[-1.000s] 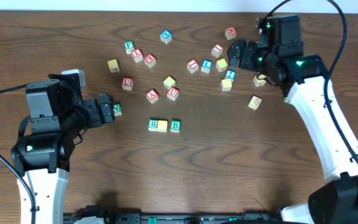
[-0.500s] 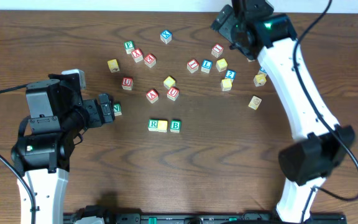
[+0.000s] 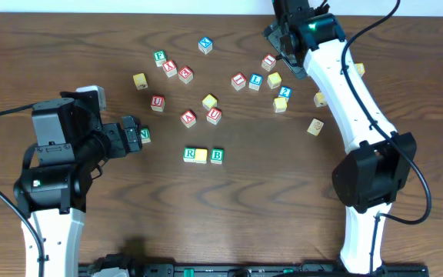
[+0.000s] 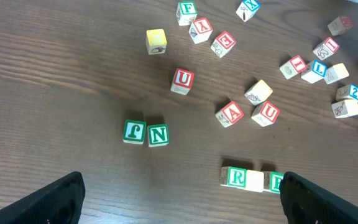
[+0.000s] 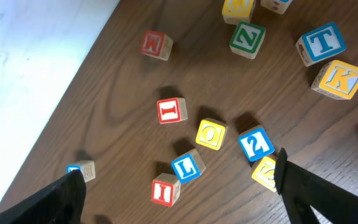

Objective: Spell out ROBOT
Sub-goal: 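Move the right gripper toward the blocks at the upper right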

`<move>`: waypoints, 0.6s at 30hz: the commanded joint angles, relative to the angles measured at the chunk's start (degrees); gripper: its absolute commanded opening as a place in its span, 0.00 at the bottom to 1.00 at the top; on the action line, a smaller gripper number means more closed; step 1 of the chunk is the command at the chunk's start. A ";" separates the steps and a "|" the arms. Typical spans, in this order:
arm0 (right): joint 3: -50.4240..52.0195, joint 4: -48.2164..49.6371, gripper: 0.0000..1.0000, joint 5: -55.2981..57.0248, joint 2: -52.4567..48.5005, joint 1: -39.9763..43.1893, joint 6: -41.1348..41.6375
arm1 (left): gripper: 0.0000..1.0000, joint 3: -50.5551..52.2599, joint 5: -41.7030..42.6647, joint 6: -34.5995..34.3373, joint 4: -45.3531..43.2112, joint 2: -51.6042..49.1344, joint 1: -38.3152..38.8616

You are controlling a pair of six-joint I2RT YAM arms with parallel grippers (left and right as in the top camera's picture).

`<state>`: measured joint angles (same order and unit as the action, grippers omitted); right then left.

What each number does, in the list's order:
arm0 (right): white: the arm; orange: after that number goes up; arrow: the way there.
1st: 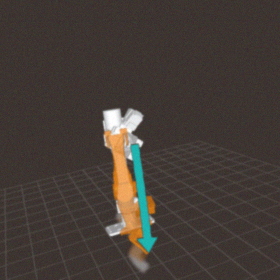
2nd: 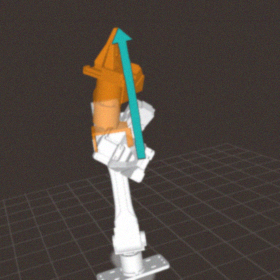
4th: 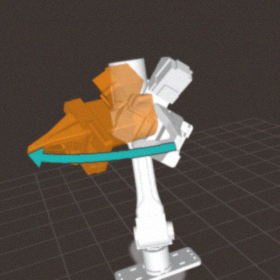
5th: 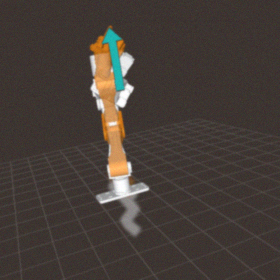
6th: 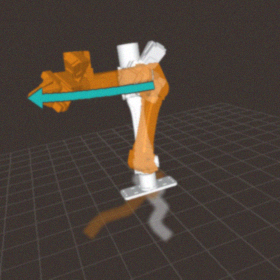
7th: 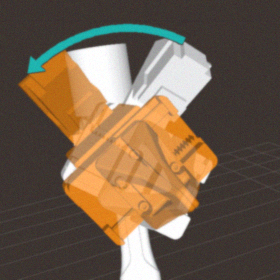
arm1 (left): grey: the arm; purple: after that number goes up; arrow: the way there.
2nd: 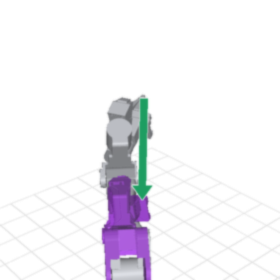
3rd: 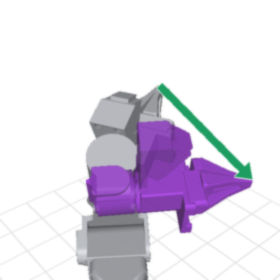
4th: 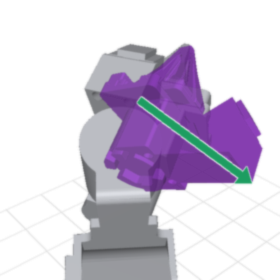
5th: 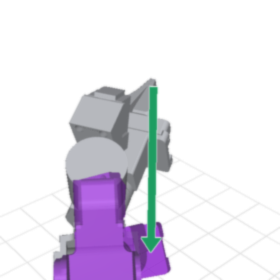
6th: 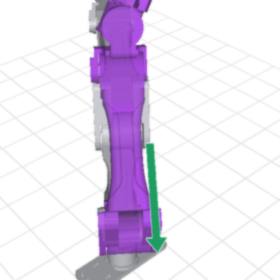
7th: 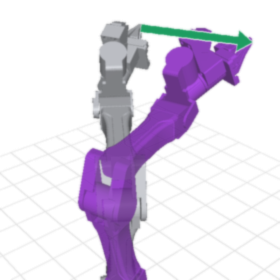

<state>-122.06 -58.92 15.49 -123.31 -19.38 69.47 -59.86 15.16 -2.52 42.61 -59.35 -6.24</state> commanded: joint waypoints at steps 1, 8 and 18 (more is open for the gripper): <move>-1.49 -0.02 0.92 2.36 -2.36 -0.24 3.85 | 0.98 -1.25 0.68 0.79 0.02 0.15 -0.22; -1.49 -0.55 0.95 0.39 -4.50 -0.07 4.22 | 0.98 -1.25 0.68 0.79 0.00 0.15 -0.22; -1.49 -1.75 0.99 0.46 -4.90 -0.13 4.17 | 0.98 -1.25 0.68 0.79 0.00 0.15 -0.22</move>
<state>-122.39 -60.49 15.20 -127.87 -19.38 72.88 -59.86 15.16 -2.52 42.61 -59.35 -6.24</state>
